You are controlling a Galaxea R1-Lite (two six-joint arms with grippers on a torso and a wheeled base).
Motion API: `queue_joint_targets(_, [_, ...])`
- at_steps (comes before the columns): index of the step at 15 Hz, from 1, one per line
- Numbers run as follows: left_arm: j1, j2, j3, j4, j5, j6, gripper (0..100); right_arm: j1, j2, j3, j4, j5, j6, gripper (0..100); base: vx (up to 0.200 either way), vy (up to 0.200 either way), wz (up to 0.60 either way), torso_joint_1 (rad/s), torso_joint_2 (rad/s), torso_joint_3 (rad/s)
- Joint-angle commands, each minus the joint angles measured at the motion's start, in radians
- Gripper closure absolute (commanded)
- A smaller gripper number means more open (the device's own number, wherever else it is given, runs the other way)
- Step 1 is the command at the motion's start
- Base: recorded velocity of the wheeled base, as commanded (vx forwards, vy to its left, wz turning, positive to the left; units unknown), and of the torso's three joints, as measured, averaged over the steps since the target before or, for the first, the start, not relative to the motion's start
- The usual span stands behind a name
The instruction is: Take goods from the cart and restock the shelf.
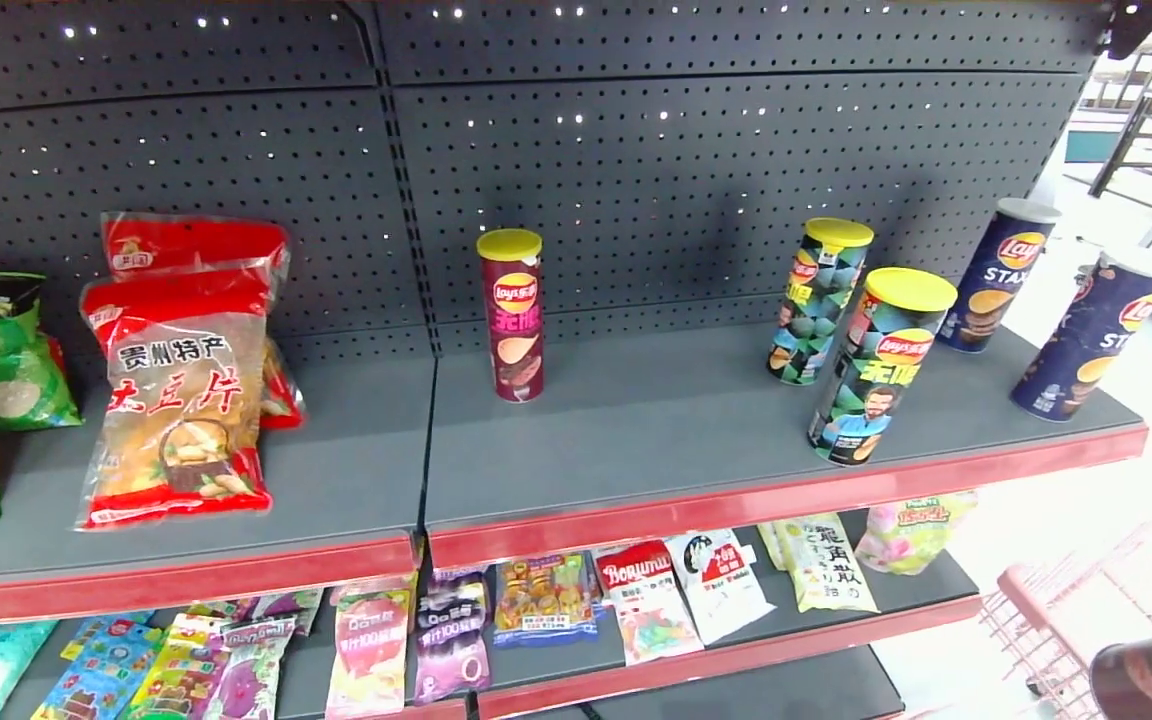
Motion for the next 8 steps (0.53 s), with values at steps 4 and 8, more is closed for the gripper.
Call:
queue_joint_targets(4, [-0.001, 0.000, 0.000, 0.000, -0.001, 0.000, 0, 0.000, -0.003, 0.000, 0.000, 0.000, -0.002, 100, 0.200, 0.000, 0.00, 0.004, 0.01, 0.002])
queue_joint_targets(8, [-0.001, 0.000, 0.000, 0.000, -0.001, 0.000, 0, 0.000, -0.003, 0.000, 0.000, 0.000, 0.000, 100, 0.050, 0.000, 0.00, 0.002, 0.00, 0.003])
